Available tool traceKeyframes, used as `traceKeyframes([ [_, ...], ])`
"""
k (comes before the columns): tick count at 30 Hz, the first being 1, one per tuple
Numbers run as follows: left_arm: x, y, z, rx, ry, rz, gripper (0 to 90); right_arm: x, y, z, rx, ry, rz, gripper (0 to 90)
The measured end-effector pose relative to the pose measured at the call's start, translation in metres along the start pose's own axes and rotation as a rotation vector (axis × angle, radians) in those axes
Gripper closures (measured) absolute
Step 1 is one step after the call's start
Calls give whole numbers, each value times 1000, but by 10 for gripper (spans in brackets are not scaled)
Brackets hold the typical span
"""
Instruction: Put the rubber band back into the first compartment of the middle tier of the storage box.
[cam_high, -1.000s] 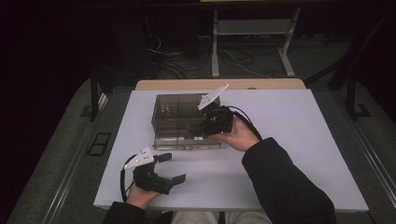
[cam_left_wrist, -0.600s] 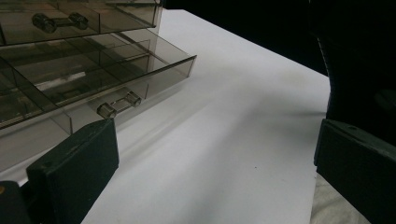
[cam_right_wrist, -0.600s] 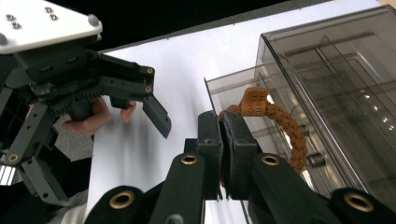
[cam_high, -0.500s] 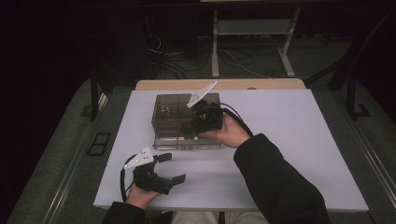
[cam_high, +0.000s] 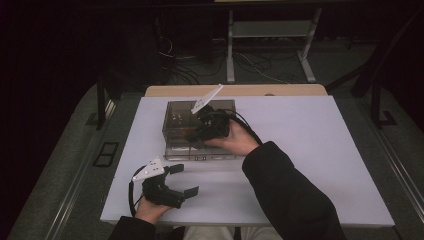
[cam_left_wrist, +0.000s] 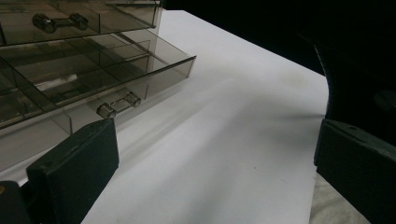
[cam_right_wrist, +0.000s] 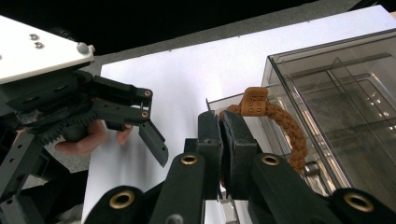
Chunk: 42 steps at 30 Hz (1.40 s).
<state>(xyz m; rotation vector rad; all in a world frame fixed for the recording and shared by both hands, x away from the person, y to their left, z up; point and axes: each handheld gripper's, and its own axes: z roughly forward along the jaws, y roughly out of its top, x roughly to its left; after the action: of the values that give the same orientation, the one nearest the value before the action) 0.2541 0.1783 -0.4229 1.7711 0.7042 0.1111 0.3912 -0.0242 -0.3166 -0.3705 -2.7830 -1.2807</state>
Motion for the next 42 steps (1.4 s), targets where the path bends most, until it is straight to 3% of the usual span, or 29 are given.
traceKeyframes([
  [9, 0, 0, -1, -2, 2, -6, 0, -1, 6, 17, 11, 3, -7, 854],
  [27, 0, 0, -2, -9, 4, -11, 0, -12, 3, 45, -3, 11, 32, 854],
  [42, 0, -1, -2, -7, 2, -10, 0, -14, -3, 66, 32, 16, 40, 853],
])
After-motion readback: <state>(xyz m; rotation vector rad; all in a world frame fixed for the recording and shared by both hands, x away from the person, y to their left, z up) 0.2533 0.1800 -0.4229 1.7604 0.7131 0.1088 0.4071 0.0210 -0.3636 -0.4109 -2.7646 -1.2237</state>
